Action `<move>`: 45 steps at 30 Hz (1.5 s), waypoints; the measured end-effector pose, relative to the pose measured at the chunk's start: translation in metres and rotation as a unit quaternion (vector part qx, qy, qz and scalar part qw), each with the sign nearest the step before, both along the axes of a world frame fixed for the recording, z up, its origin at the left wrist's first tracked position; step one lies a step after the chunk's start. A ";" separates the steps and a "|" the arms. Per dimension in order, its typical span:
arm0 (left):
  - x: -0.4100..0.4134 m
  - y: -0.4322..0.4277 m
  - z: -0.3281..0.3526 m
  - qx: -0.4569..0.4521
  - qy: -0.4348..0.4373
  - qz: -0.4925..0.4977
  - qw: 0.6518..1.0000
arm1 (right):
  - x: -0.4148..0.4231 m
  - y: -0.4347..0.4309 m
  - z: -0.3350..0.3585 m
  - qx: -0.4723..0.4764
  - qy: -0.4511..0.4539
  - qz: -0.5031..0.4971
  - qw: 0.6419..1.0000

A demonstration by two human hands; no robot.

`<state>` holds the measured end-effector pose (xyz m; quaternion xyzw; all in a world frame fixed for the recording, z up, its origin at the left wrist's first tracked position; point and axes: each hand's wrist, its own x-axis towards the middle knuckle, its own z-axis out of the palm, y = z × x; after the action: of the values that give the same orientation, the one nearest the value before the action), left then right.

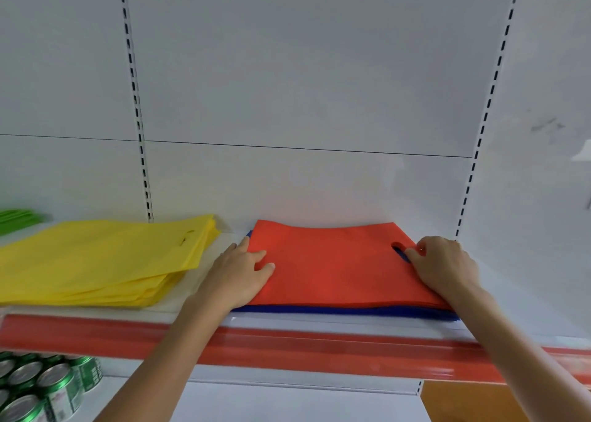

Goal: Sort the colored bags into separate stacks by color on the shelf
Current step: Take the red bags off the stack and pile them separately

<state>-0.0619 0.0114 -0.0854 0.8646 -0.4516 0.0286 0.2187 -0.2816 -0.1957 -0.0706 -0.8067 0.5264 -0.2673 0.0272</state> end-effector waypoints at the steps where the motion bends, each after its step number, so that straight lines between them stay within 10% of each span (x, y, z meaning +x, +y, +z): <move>1: 0.000 0.000 0.000 -0.007 -0.008 -0.002 1.000 | 0.000 0.001 -0.001 -0.005 -0.004 0.001 1.000; 45: 0.111 0.119 0.054 -0.106 -0.069 0.000 0.992 | 0.090 0.114 0.059 -0.060 0.025 0.006 0.998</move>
<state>0.0486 0.1305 -0.0318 0.8323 -0.4602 0.1363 0.2774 -0.1914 -0.0821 -0.0120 -0.8164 0.5048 -0.2784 -0.0329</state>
